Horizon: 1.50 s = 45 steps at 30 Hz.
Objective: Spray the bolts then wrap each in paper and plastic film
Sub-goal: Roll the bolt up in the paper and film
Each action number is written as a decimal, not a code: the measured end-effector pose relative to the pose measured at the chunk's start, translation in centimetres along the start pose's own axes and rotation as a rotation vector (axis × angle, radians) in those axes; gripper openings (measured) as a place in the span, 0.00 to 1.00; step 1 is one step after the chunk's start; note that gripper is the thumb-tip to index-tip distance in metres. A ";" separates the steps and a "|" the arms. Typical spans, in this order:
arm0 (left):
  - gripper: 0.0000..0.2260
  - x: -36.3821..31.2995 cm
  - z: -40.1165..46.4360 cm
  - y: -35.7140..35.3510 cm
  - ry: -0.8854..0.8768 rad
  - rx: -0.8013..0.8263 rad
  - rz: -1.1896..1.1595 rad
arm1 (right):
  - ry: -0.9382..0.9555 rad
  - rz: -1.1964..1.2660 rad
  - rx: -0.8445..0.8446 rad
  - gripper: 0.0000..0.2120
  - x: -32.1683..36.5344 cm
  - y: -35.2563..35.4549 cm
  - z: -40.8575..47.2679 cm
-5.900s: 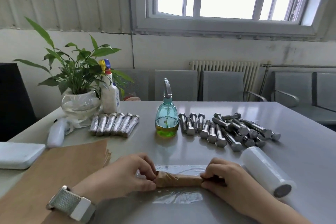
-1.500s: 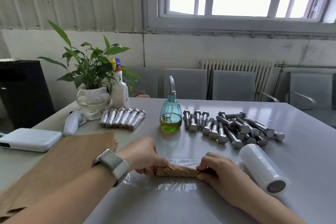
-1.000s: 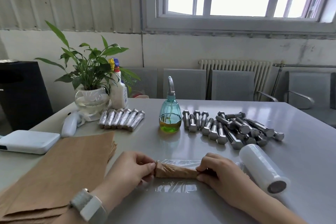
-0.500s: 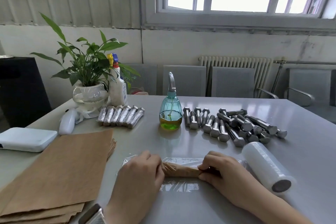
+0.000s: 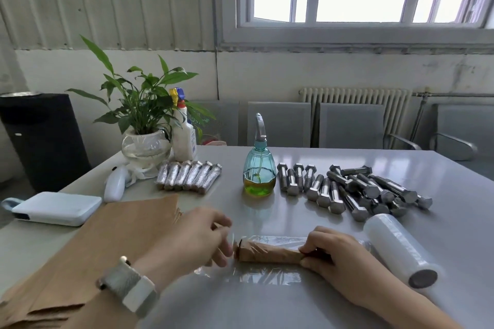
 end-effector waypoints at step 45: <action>0.08 -4.8 2.8 -9.9 0.080 0.194 -0.308 | -0.007 0.038 0.000 0.03 0.4 0.4 0.2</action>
Point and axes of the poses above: each hand's wrist, its own z-axis towards the middle knuckle, its own y-axis out of the back of the hand, x = y × z, the point moved 10 cm from there along z, towards the middle knuckle, and after that the axes turned 8 degrees about -x, right-handed, at the moved point
